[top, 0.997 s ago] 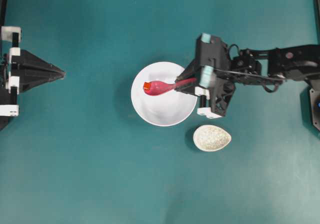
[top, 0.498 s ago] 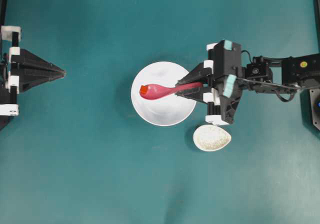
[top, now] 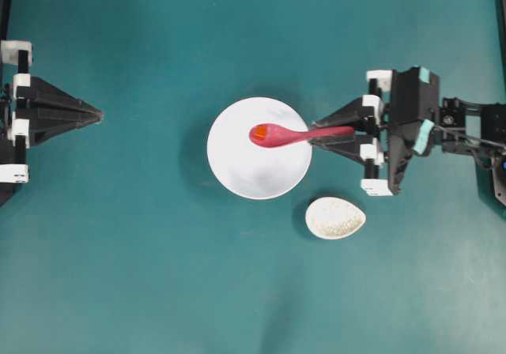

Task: Grip the spoon and scoop the red block from the bowl with right arm.
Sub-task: 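Lift the spoon with the red cube up out of the bowl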

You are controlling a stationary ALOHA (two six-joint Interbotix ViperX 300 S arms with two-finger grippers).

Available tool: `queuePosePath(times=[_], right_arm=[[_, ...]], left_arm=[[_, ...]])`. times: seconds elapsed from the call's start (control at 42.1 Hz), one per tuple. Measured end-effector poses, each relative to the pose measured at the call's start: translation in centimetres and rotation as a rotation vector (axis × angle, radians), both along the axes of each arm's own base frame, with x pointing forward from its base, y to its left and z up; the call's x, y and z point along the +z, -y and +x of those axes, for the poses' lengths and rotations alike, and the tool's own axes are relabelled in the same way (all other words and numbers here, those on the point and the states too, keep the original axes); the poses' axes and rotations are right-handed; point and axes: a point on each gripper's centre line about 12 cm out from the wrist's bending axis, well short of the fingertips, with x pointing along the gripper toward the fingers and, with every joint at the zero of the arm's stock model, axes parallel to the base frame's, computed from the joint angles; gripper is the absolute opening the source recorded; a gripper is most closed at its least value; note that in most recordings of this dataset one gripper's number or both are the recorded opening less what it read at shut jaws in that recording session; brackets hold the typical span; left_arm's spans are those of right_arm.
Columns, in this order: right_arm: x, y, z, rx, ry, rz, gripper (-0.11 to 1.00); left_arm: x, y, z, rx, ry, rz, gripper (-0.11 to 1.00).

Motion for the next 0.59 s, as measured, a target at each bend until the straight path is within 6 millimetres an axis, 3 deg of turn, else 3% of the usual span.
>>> queuePosePath(times=[0.166,0.593], right_arm=[[-0.65,-0.02,-0.86,-0.007,0.021,-0.001,0.24],[-0.12,-0.02,-0.63,0.001,0.057,-0.028,0.24]], left_arm=[[-0.05,0.00,0.01,0.000,-0.003,0.000,0.00],[-0.27,0.00,0.01,0.001,-0.017,-0.003,0.00]])
